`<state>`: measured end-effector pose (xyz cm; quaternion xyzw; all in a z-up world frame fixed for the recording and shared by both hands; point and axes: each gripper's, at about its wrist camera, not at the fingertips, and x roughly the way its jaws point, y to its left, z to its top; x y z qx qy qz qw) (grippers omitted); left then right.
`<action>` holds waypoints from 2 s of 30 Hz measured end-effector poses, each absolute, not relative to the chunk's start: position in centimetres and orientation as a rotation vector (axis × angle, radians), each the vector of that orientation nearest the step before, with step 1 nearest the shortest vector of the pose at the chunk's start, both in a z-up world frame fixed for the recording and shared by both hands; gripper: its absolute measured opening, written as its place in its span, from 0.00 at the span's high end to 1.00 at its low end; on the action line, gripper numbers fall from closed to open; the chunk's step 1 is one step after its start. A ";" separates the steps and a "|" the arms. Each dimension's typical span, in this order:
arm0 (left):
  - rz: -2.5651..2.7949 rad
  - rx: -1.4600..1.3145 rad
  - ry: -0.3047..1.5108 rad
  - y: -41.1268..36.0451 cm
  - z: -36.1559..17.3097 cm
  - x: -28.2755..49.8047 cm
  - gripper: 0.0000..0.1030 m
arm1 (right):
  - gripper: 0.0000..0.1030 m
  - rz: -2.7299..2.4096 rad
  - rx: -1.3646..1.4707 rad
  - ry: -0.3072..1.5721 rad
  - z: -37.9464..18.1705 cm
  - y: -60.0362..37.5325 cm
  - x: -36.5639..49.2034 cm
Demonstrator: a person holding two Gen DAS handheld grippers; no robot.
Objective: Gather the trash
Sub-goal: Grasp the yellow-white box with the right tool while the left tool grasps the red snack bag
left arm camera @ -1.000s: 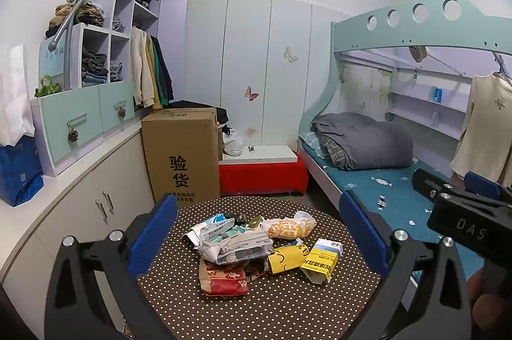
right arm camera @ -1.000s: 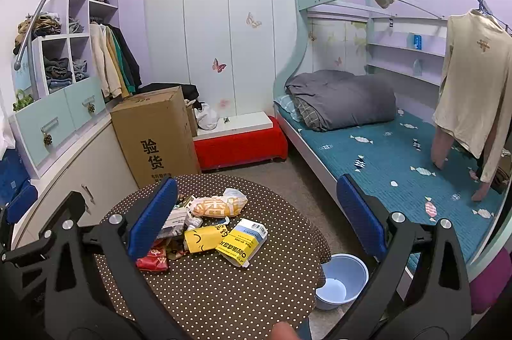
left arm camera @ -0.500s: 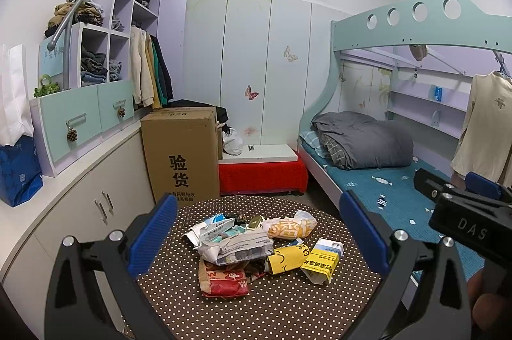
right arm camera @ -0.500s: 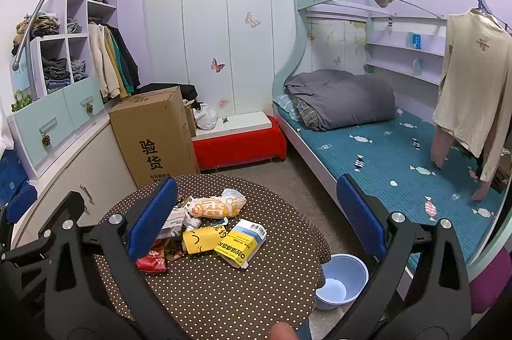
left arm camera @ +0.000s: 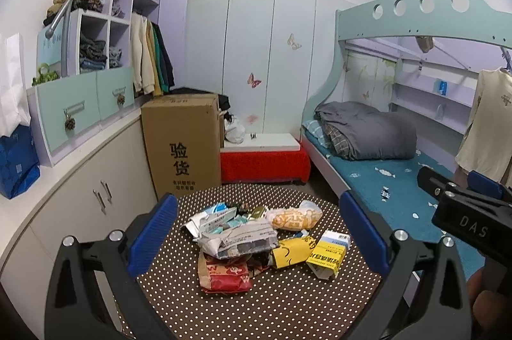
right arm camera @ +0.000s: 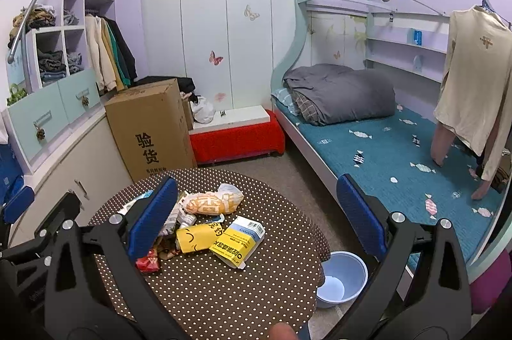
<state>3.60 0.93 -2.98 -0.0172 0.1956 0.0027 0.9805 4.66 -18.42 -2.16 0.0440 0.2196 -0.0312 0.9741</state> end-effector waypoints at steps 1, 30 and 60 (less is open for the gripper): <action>0.008 -0.037 0.402 1.1 -3.2 3.8 0.04 | 0.06 -0.061 0.088 0.454 -2.6 -18.4 5.0; 0.073 -0.067 0.801 6.2 -19.1 12.0 0.04 | 0.06 -0.016 0.091 0.886 -18.5 -17.1 17.3; 0.039 -0.037 0.827 7.4 -21.7 9.9 0.18 | 0.44 0.088 0.253 0.921 -21.4 -20.6 15.6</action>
